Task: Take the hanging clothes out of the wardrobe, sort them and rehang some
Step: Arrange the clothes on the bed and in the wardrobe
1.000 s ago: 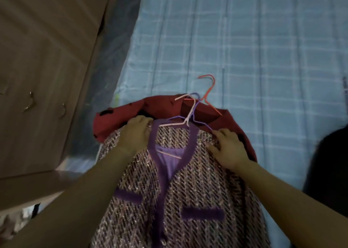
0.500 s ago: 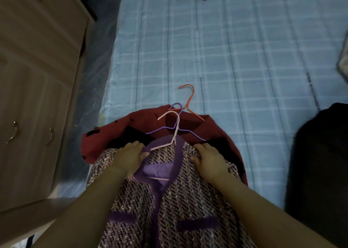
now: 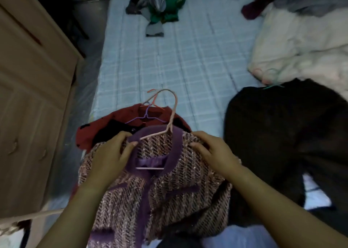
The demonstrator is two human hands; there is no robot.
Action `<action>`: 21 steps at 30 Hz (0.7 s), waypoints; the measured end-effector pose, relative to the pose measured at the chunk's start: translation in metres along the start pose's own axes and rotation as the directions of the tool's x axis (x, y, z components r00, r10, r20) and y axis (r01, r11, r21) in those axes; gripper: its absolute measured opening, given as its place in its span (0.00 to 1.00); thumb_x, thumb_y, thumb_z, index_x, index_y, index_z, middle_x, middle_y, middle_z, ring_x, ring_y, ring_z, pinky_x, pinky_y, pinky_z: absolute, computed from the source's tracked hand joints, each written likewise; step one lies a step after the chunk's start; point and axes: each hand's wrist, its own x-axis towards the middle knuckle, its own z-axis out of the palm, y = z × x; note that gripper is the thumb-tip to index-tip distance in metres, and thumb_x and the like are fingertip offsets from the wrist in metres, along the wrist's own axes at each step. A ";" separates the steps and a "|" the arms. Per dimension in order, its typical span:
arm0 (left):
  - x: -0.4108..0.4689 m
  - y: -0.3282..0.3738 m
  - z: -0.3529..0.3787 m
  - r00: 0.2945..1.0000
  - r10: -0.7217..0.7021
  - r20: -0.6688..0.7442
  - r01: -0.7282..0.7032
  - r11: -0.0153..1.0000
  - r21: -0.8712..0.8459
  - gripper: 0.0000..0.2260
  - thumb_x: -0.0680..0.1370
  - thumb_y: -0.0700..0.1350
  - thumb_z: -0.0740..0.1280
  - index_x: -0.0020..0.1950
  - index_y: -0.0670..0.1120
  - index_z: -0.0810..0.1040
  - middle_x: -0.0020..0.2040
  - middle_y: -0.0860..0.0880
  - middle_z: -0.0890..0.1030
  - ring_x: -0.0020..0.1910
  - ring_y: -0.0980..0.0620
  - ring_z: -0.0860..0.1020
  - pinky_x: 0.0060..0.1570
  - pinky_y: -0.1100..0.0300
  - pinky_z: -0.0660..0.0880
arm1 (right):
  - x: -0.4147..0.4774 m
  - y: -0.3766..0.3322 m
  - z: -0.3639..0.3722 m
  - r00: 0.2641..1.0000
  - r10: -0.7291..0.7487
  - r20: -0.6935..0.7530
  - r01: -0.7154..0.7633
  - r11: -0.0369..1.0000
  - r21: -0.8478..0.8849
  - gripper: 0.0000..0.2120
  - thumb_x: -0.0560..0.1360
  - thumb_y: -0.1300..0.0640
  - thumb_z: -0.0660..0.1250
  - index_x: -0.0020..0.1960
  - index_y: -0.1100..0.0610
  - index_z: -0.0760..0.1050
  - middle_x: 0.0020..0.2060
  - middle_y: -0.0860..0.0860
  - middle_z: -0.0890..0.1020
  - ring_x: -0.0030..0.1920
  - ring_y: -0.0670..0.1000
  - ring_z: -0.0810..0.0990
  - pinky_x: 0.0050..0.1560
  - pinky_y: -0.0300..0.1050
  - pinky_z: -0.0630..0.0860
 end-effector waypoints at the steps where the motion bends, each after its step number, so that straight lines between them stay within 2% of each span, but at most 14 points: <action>1: -0.013 0.024 -0.004 0.999 0.030 -0.019 -0.030 1.000 0.001 0.07 0.78 0.52 0.63 0.54 0.53 0.74 0.36 0.57 0.75 0.32 0.52 0.74 0.27 0.61 0.62 | -0.030 -0.003 -0.014 0.999 -0.009 -0.049 0.010 1.000 0.022 0.13 0.76 0.46 0.63 0.60 0.45 0.75 0.53 0.41 0.81 0.54 0.40 0.78 0.55 0.43 0.74; 4: -0.063 0.094 -0.008 0.981 0.195 -0.012 -0.195 0.981 -0.019 0.11 0.75 0.53 0.63 0.57 0.55 0.76 0.43 0.58 0.78 0.41 0.51 0.79 0.35 0.59 0.68 | -0.130 -0.007 -0.047 0.977 -0.007 -0.213 0.022 0.997 0.071 0.14 0.75 0.50 0.65 0.59 0.47 0.76 0.54 0.41 0.81 0.56 0.39 0.77 0.58 0.39 0.73; 6: -0.101 0.134 -0.003 0.961 0.274 0.033 -0.270 0.959 -0.089 0.12 0.75 0.55 0.61 0.56 0.58 0.77 0.50 0.59 0.80 0.47 0.55 0.79 0.42 0.58 0.72 | -0.201 -0.005 -0.061 0.945 0.009 -0.327 0.021 0.996 0.087 0.13 0.74 0.53 0.67 0.58 0.45 0.77 0.53 0.38 0.81 0.55 0.39 0.77 0.58 0.36 0.72; 9: -0.155 0.197 0.010 0.926 0.370 0.073 -0.355 0.921 -0.158 0.13 0.74 0.59 0.57 0.54 0.60 0.76 0.50 0.63 0.80 0.49 0.62 0.77 0.47 0.61 0.72 | -0.300 0.002 -0.079 0.873 0.077 -0.482 -0.026 0.993 0.112 0.14 0.73 0.57 0.69 0.56 0.43 0.78 0.51 0.37 0.81 0.54 0.38 0.78 0.56 0.33 0.71; 11: -0.179 0.236 0.019 0.900 0.428 0.078 -0.407 0.892 -0.197 0.13 0.74 0.59 0.57 0.53 0.61 0.76 0.49 0.64 0.79 0.49 0.64 0.76 0.47 0.63 0.71 | -0.353 0.004 -0.096 0.818 0.124 -0.561 -0.069 0.991 0.119 0.14 0.73 0.57 0.70 0.55 0.43 0.78 0.50 0.38 0.81 0.52 0.39 0.79 0.55 0.33 0.71; 15: -0.208 0.310 0.034 0.837 0.538 0.103 -0.489 0.818 -0.302 0.10 0.75 0.59 0.59 0.53 0.62 0.75 0.47 0.64 0.80 0.46 0.62 0.78 0.43 0.57 0.75 | -0.433 0.008 -0.140 0.693 0.124 -0.710 -0.127 0.991 0.049 0.12 0.71 0.55 0.70 0.54 0.44 0.79 0.47 0.40 0.81 0.49 0.39 0.79 0.53 0.31 0.71; 18: -0.217 0.360 0.045 0.793 0.596 0.124 -0.514 0.765 -0.388 0.06 0.78 0.55 0.62 0.53 0.64 0.75 0.45 0.65 0.79 0.44 0.62 0.78 0.41 0.55 0.76 | -0.483 0.020 -0.165 0.590 0.127 -0.797 -0.189 0.982 0.017 0.13 0.71 0.55 0.70 0.55 0.46 0.79 0.46 0.44 0.81 0.48 0.42 0.79 0.52 0.35 0.73; 21: -0.221 0.404 0.064 0.743 0.648 0.167 -0.517 0.715 -0.471 0.07 0.77 0.57 0.60 0.52 0.64 0.75 0.46 0.64 0.80 0.46 0.63 0.78 0.43 0.52 0.78 | -0.522 0.032 -0.185 0.508 0.147 -0.849 -0.238 0.971 0.025 0.13 0.70 0.54 0.70 0.54 0.46 0.79 0.45 0.44 0.81 0.47 0.42 0.79 0.51 0.38 0.74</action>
